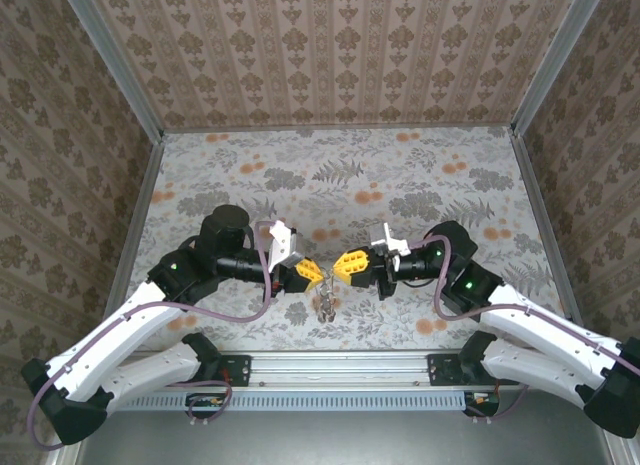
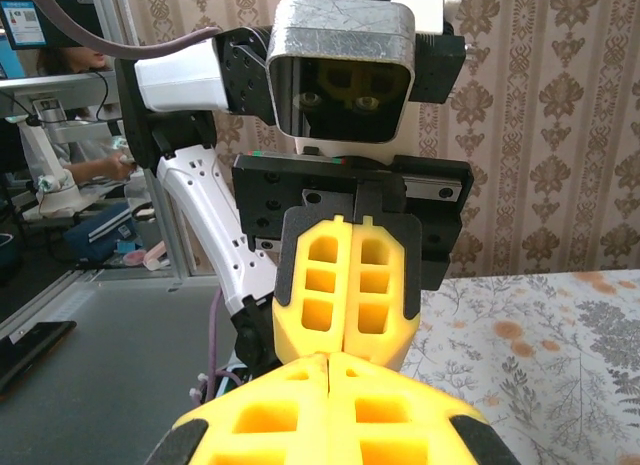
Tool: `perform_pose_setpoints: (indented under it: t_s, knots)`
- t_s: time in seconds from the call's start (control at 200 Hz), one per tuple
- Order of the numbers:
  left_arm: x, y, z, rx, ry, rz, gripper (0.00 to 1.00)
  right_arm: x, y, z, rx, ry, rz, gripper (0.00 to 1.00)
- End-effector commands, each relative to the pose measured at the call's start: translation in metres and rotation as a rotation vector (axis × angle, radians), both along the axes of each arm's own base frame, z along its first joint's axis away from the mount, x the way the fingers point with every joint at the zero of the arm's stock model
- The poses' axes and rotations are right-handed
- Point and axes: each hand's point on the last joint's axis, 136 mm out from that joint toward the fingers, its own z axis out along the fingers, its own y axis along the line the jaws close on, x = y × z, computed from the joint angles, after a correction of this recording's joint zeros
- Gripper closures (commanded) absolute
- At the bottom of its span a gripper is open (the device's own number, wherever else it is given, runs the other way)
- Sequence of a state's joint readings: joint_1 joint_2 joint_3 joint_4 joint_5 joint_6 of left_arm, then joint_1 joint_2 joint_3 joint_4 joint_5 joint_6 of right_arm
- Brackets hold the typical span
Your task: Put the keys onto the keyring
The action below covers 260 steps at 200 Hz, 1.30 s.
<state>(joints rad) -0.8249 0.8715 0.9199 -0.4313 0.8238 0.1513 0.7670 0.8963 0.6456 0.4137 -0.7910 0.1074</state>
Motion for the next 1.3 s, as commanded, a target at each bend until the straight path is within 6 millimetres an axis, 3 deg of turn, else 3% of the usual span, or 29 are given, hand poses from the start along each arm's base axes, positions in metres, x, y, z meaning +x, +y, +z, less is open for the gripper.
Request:
perform_pose_setpoints:
  t_s: [0.0, 0.32, 0.91, 1.09, 1.295]
  knots:
    - [-0.006, 0.0, 0.015, -0.035, -0.027, -0.038, 1.0, -0.002, 0.003, -0.002, -0.004, 0.0, 0.018, 1.0]
    - [-0.006, 0.0, 0.018, -0.036, -0.031, -0.041, 1.0, 0.006, 0.004, -0.006, -0.016, -0.003, -0.02, 1.0]
    - [-0.004, 0.002, 0.017, -0.033, -0.034, -0.024, 1.0, -0.005, 0.002, -0.006, -0.028, 0.036, 0.025, 1.0]
    - [0.0, 0.001, 0.013, -0.028, -0.04, -0.011, 1.0, 0.0, 0.007, -0.009, -0.055, 0.106, 0.03, 1.0]
    - [0.006, 0.003, 0.009, -0.021, -0.069, 0.034, 1.0, 0.023, -0.009, 0.005, 0.034, 0.144, -0.169, 1.0]
